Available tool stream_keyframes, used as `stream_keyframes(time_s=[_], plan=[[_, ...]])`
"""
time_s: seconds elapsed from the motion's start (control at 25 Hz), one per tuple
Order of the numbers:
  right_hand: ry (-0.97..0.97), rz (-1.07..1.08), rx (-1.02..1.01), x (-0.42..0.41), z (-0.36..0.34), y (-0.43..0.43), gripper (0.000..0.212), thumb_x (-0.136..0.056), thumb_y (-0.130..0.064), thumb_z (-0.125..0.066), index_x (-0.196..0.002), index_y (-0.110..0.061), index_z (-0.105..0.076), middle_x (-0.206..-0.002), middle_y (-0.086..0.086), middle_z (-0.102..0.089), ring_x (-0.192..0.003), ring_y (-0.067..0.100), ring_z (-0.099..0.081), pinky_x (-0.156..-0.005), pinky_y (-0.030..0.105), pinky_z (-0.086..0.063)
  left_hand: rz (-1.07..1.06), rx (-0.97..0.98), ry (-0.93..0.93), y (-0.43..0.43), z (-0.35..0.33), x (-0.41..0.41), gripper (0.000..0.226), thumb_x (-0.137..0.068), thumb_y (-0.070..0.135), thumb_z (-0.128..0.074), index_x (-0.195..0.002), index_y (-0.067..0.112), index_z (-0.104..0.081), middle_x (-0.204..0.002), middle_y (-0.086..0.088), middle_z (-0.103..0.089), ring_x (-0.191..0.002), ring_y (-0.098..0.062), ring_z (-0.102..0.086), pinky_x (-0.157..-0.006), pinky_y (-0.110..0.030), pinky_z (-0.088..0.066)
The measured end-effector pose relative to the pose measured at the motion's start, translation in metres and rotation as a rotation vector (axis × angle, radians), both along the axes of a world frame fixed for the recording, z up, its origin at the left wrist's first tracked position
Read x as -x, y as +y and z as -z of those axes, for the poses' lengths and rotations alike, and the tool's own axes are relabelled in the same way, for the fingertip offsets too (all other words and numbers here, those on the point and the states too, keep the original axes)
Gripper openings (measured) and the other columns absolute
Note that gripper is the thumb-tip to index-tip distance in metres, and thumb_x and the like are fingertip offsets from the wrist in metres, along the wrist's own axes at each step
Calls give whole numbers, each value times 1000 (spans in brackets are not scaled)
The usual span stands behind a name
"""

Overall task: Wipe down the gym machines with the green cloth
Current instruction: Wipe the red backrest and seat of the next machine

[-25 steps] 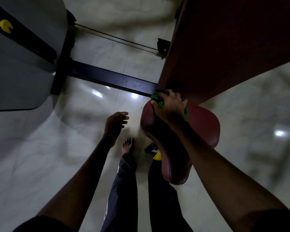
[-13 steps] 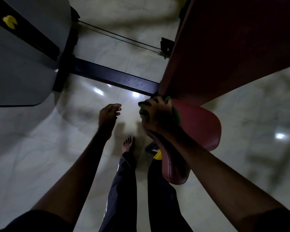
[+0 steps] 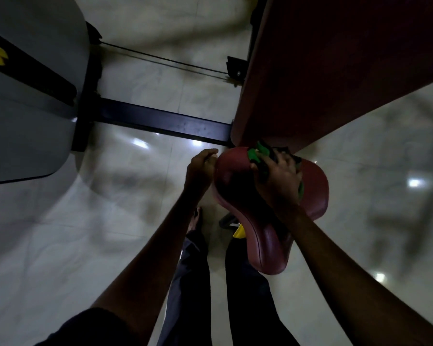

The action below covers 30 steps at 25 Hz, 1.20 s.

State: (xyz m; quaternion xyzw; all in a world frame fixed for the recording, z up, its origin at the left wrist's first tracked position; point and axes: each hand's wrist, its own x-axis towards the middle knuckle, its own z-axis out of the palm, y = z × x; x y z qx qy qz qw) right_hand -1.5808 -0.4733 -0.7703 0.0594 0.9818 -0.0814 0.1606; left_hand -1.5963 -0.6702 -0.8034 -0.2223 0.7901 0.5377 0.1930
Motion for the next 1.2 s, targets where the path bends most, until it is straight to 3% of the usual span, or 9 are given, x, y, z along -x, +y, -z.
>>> stream_keyframes(time_s=[0.2, 0.36, 0.56, 0.68, 0.8, 0.92, 1.0, 1.08, 1.2], plan=[[63, -181, -6, 33, 16, -1, 42, -88, -59, -56, -122, -37, -66, -133, 1, -61, -122, 31, -53, -96, 50, -38, 120, 148, 146, 17, -3, -6, 30, -95, 20, -64, -121, 4, -65, -117, -16, -65, -106, -27, -63, -89, -32, -51], [-10, 45, 27, 39, 13, 25, 45, -88, -61, -53, -125, -38, -65, -136, -2, -57, -124, 29, -49, -101, 49, -37, 451, 304, 337, 26, -6, 4, 39, -86, 1, -62, -124, -10, -61, -124, -28, -63, -117, -43, -60, -103, -49, -47], [133, 139, -56, -6, 11, 45, 44, -89, -54, -52, -128, -37, -62, -134, 2, -59, -116, 34, -54, -91, 50, -46, 735, 352, 319, 57, -8, 7, 64, -81, 41, -57, -120, -10, -63, -123, -29, -64, -115, -43, -62, -101, -50, -47], [106, 96, -10, 20, 18, 61, 48, -87, -60, -47, -123, -36, -67, -130, -1, -62, -113, 31, -56, -92, 46, -45, 775, 397, 308, 62, -5, 11, 69, -77, 43, -65, -121, -11, -63, -123, -31, -63, -114, -46, -62, -100, -53, -46], [130, 297, -6, 16, 13, 69, 50, -85, -56, -47, -123, -31, -67, -123, 5, -64, -111, 36, -57, -89, 47, -48, 875, 402, 258, 73, -18, 17, 68, -79, 22, -80, -133, -10, -54, -138, -31, -52, -129, -44, -51, -112, -44, -33], [191, 355, 106, -25, 4, 62, 53, -86, -48, -44, -127, -22, -66, -129, 13, -62, -116, 39, -57, -101, 49, -43, 1001, 346, 271, 89, -26, 22, 76, -91, 27, -69, -151, 0, -32, -158, -19, -29, -148, -30, -26, -119, -28, -9], [249, 228, 200, -32, 2, 74, 43, -91, -43, -52, -126, -25, -67, -134, 5, -62, -119, 32, -58, -103, 45, -43, 1023, 326, 227, 97, -26, 29, 78, -92, 29, -67, -154, 4, -27, -162, -15, -24, -150, -25, -21, -119, -26, -9], [283, 51, 192, -17, 5, 101, 36, -91, -45, -60, -124, -33, -68, -130, -4, -65, -108, 25, -61, -88, 39, -48, 1007, 319, 194, 103, -30, 34, 84, -88, 33, -72, -154, 6, -27, -162, -13, -24, -150, -24, -21, -118, -26, -12], [190, 188, 178, 5, 10, 123, 40, -85, -51, -58, -119, -34, -70, -119, 0, -67, -102, 32, -63, -80, 40, -52, 1051, 335, 160, 115, -37, 36, 93, -85, 38, -74, -156, 5, -23, -163, -14, -19, -151, -25, -17, -119, -28, -12]])
